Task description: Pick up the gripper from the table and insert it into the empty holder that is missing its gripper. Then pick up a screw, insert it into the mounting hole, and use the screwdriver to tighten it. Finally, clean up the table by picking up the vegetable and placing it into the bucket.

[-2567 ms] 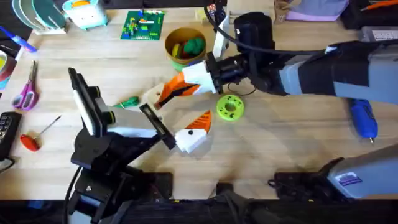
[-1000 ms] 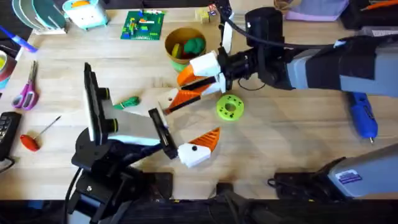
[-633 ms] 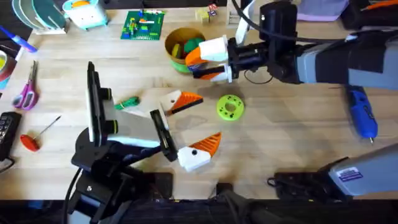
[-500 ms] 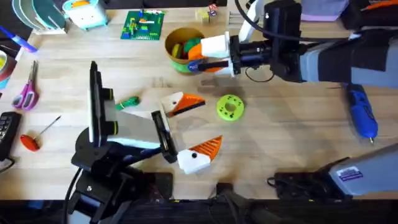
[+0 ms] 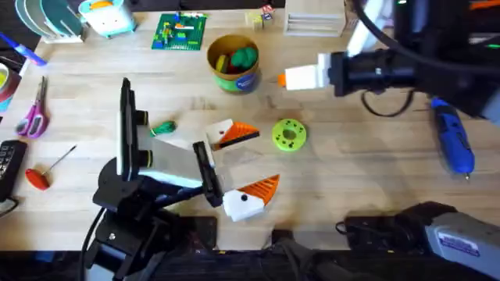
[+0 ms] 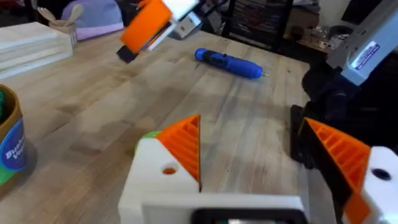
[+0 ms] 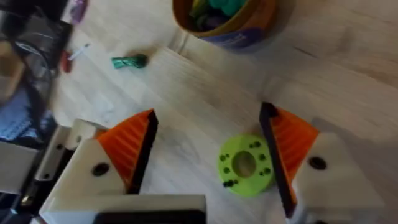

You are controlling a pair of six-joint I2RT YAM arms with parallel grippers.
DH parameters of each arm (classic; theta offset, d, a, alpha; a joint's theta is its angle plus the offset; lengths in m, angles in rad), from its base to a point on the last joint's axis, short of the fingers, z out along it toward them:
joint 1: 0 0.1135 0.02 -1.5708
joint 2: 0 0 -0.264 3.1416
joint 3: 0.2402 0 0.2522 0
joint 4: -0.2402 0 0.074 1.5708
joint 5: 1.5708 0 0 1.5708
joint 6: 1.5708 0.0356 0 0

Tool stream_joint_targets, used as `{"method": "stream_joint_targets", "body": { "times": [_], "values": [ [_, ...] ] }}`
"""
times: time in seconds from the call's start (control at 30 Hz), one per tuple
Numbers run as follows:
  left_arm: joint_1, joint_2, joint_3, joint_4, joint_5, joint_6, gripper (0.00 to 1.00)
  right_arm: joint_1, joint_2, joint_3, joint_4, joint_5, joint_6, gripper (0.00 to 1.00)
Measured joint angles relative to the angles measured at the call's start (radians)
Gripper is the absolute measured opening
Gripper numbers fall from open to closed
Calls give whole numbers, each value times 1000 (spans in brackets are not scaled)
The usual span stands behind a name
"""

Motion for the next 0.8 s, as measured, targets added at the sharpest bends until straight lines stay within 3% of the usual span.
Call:
{"method": "stream_joint_targets", "body": {
  "times": [0.13, 0.27, 0.57, 0.8],
  "values": [
    [0, 0, 0, -4, 0, 0, 993, 15, -139, 1, -155, 163, -133, 993],
    [0, 0, 0, -4, 0, 0, 992, 21, -192, 1, -178, 233, -182, 992],
    [0, 0, 0, -5, -1, 0, 992, 27, -202, 1, -298, 272, -210, 992],
    [0, 0, 0, -6, -1, 15, 993, 99, -202, -41, -305, 276, -223, 993]
  ]
}}
